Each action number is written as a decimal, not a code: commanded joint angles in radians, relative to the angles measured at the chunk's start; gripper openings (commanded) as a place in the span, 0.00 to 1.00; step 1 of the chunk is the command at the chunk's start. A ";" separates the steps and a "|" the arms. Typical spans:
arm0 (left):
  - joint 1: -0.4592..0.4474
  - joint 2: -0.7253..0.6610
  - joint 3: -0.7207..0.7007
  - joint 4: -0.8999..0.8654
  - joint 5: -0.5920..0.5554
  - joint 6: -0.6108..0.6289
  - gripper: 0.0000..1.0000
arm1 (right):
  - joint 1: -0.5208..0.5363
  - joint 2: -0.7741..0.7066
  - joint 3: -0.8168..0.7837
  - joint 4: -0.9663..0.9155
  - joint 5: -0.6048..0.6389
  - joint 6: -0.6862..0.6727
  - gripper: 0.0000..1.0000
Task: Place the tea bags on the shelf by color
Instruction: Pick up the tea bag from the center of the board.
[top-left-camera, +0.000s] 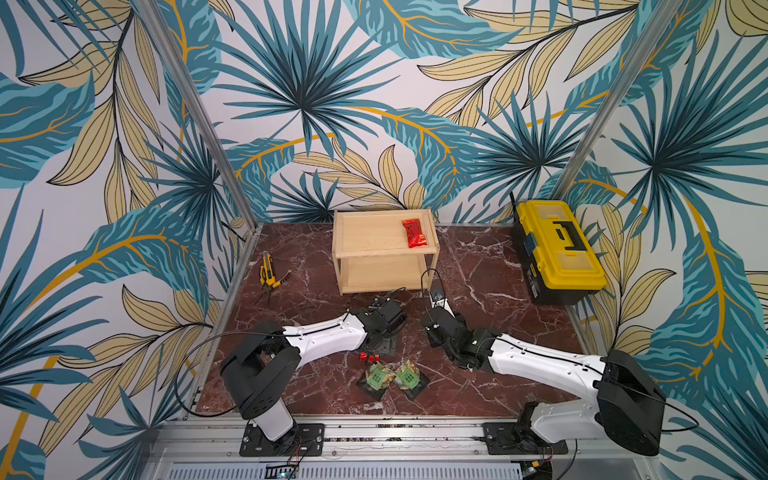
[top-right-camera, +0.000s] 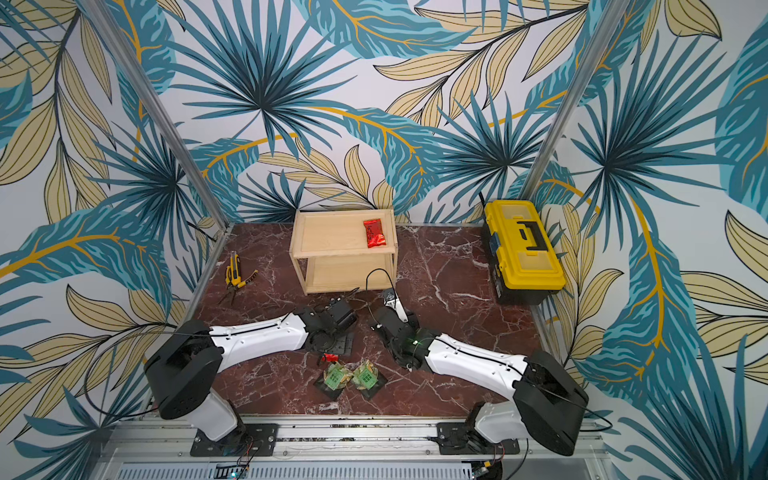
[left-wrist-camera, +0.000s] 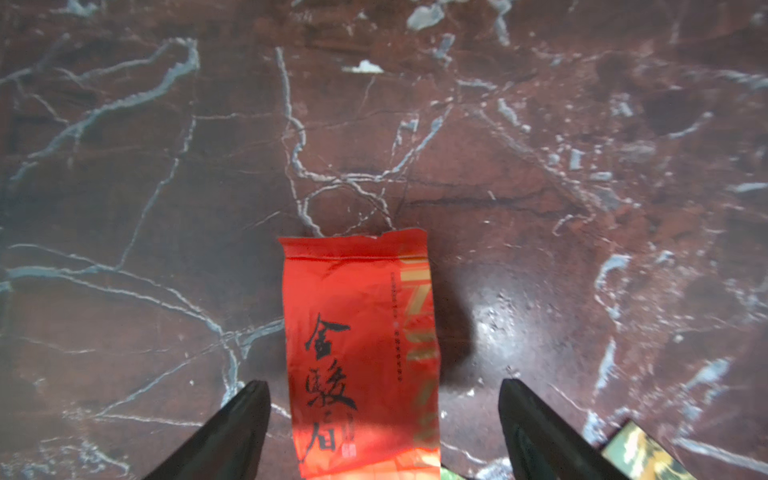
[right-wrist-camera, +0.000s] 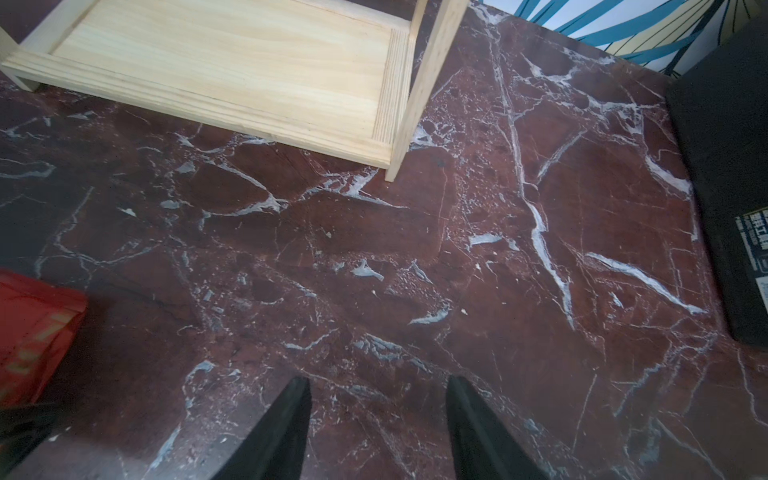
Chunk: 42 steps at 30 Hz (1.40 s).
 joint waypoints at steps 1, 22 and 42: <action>0.007 0.016 0.016 0.014 -0.039 -0.026 0.87 | -0.002 -0.016 -0.022 0.005 0.027 0.021 0.58; 0.028 0.056 -0.006 0.046 -0.042 -0.033 0.63 | -0.002 0.026 0.011 0.006 0.013 0.019 0.57; 0.028 -0.074 0.116 -0.178 -0.109 -0.041 0.56 | -0.006 0.001 0.029 -0.015 0.077 -0.013 0.57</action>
